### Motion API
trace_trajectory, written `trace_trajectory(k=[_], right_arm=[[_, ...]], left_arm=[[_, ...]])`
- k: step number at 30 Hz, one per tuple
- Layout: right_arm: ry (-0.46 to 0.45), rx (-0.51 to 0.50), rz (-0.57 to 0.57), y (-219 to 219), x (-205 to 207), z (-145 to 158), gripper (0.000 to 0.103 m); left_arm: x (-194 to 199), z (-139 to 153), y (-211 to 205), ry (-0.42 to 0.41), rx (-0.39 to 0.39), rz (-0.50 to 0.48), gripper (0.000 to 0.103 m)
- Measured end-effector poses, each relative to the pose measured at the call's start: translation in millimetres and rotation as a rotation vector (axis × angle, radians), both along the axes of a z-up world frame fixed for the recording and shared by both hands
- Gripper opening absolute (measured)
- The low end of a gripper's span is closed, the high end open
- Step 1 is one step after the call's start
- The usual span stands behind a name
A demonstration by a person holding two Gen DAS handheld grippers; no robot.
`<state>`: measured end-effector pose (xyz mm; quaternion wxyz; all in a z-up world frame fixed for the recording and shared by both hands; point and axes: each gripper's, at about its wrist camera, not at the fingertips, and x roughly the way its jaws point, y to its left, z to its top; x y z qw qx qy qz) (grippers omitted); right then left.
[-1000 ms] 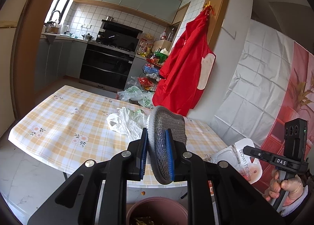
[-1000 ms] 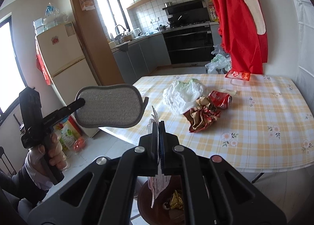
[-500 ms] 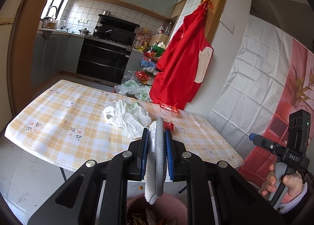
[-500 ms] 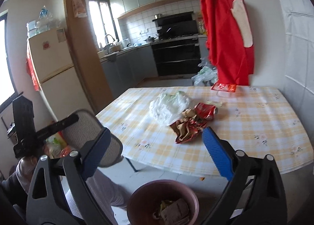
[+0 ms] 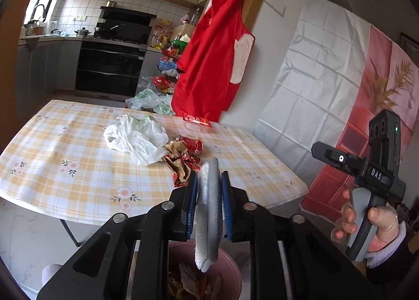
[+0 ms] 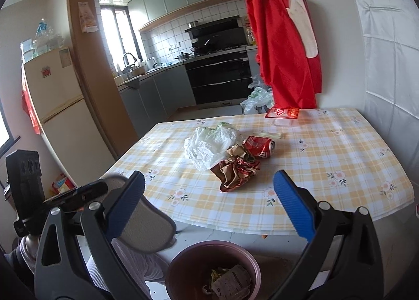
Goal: Collect trash
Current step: 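Open the right gripper to drop the packaging, then the left to drop the pad, then move the right gripper toward the brown-red paper bag on the table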
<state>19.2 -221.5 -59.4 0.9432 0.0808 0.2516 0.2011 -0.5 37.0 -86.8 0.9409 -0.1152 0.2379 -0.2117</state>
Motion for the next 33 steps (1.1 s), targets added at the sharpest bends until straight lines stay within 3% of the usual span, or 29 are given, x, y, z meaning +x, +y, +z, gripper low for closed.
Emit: trace_trajectory(k=[1,2,4,8,13,18,33], right_arm=[[0.001,0.000,-0.008,-1.4,-0.2,-0.7,0.097],[0.002,-0.002,-0.015,-2.4,-0.6,-1.2,0.097],[0.006,-0.014,-0.037,-4.1,0.5,-2.7,0.097],[0.018,-0.030,-0.084,-5.5,3.2,-6.0,0.097],[0.036,-0.073,-0.154,-4.7,8.8,-10.8,0.097],[0.045,-0.145,-0.222,-2.9,16.2,-20.0,0.097],[0.182,-0.167,-0.177,-5.2,59.5,-73.2,0.097]], left_arm=[[-1.7,0.5,-1.3,-0.013,0.008,0.002,0.057],[-4.2,1.6,-1.0,-0.029,0.009,0.010,0.073],[-7.2,4.5,1.3,-0.052,0.002,0.025,0.078],[-5.7,5.8,8.0,-0.051,0.034,0.106,0.097],[1.2,0.7,14.7,-0.014,0.088,0.193,0.097],[9.3,-6.0,21.5,0.003,0.096,0.201,0.097],[55.8,-39.9,26.7,0.111,0.080,0.179,0.097]])
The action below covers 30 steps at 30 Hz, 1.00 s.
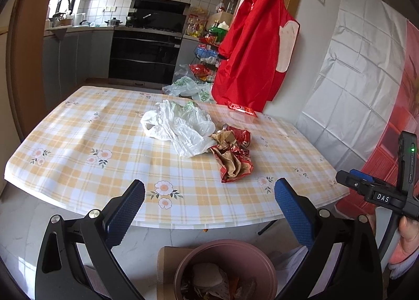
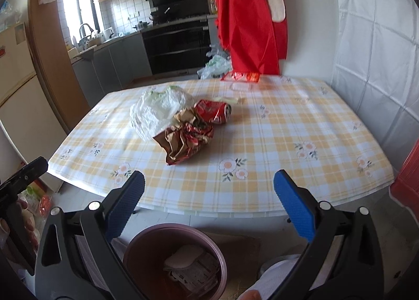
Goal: Collect trash
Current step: 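Move the right gripper toward the brown-red paper bag on the table, then grasp the brown-red paper bag with the right gripper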
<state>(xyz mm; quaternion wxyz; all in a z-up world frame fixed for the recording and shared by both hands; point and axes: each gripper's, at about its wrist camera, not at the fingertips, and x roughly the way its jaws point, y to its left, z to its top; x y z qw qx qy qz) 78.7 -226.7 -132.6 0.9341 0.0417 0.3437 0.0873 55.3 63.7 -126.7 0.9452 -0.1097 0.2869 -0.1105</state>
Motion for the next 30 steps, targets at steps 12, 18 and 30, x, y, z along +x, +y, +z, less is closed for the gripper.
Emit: trace_trajectory(k=[12,18,30], right_arm=[[0.055,-0.126,0.134,39.7,59.5,-38.7,0.097],[0.075,-0.265,0.249,94.2,115.5,-72.1,0.097],[0.057,-0.546,0.309,171.7,197.9,-128.8,0.097]], left_arm=[[40.0,-20.4,7.5,0.029,0.099,0.053,0.097],[61.8,-33.1,27.0,0.039,0.089,0.119,0.097],[92.5,-69.6,55.1,0.092,0.012,0.160,0.097]])
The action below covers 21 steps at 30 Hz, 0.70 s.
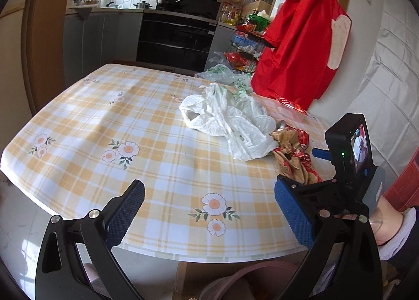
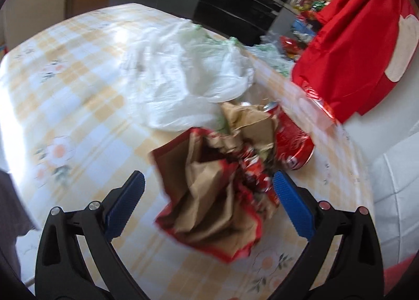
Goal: Collect trash
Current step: 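Grasp the brown-red paper bag with the right gripper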
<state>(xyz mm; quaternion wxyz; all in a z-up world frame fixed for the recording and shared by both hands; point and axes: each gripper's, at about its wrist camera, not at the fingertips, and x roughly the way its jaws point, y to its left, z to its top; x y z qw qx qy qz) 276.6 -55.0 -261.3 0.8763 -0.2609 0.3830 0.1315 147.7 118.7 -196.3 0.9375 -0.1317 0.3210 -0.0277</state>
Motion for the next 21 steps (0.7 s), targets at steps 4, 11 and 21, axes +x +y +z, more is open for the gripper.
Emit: trace_trajectory(k=[4,11,21], right_arm=[[0.056,0.032,-0.063,-9.5,9.7,-9.5,0.076],[0.088,0.180,-0.069,-36.2,-3.2,-0.6,0.049],[0.065,0.441,-0.145,-105.6,-43.9,33.0,0.046]], left_arm=[[7.7,-4.9,3.9,0.002,0.003,0.002,0.097],[17.8,-2.8,-7.7,-0.043,0.018,-0.021,0.097],[55.4,5.0,-62.9,-0.035,0.093,-0.171,0.097]])
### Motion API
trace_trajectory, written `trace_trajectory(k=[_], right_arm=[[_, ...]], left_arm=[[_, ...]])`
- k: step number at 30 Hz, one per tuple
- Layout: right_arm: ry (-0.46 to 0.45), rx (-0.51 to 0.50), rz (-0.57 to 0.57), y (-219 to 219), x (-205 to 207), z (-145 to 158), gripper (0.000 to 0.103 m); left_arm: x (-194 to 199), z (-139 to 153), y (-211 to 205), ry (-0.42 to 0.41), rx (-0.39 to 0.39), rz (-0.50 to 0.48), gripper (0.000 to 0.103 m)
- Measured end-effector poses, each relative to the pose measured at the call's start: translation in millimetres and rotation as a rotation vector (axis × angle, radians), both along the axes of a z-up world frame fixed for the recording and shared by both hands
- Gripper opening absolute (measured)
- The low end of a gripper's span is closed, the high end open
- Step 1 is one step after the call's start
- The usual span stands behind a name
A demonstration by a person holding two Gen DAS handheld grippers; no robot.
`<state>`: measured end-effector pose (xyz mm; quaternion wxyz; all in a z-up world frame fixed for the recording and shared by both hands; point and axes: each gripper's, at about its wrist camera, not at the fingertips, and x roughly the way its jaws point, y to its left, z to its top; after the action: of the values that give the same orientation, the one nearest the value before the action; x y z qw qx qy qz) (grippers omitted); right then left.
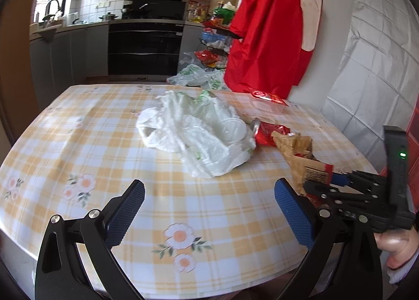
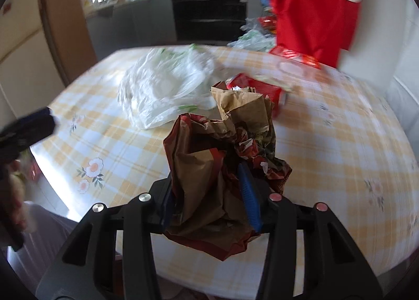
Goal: Collect trash
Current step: 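Grasp the brown-red paper bag with the right gripper, then grasp the clear plastic lid with the left gripper while the right holds the paper bag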
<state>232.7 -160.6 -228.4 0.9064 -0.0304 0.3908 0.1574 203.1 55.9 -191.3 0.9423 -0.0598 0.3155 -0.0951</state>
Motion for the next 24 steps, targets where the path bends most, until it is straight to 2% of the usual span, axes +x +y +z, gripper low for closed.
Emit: trace_trajectory(k=[5,7,9,11,14,21,24], right_arm=[[-0.023,0.085,-0.106,-47.7,-10.5,11.0,0.046],[-0.028,0.109,-0.135,-61.5,-12.2,13.5,0.046],[-0.038,0.133,-0.158,-74.1,-13.9,15.2,0.046],[-0.044,0.164,-0.180,-87.0,-15.1,16.8,0.046],[-0.051,0.175,-0.202,-97.1,-16.6,16.9,0.046],[-0.052,0.224,-0.210,-113.8,-22.7,12.2,0.046],[-0.054,0.238,-0.210,-116.8,-24.7,11.6,0.046]], left_arm=[[41.3,0.7,-42.4,-0.002,0.105,-0.064,0.078],[66.6,-2.2,-60.4,0.019,0.139,-0.083,0.073],[88.0,-6.7,-75.9,0.036,0.190,-0.089,0.066],[108.2,-13.7,-89.8,0.063,0.248,-0.091,0.054],[136.3,-25.2,-106.8,0.103,0.299,-0.090,0.045],[177.2,-45.3,-127.5,0.145,0.409,-0.056,0.043],[188.3,-53.1,-129.2,0.171,0.426,-0.045,0.043]])
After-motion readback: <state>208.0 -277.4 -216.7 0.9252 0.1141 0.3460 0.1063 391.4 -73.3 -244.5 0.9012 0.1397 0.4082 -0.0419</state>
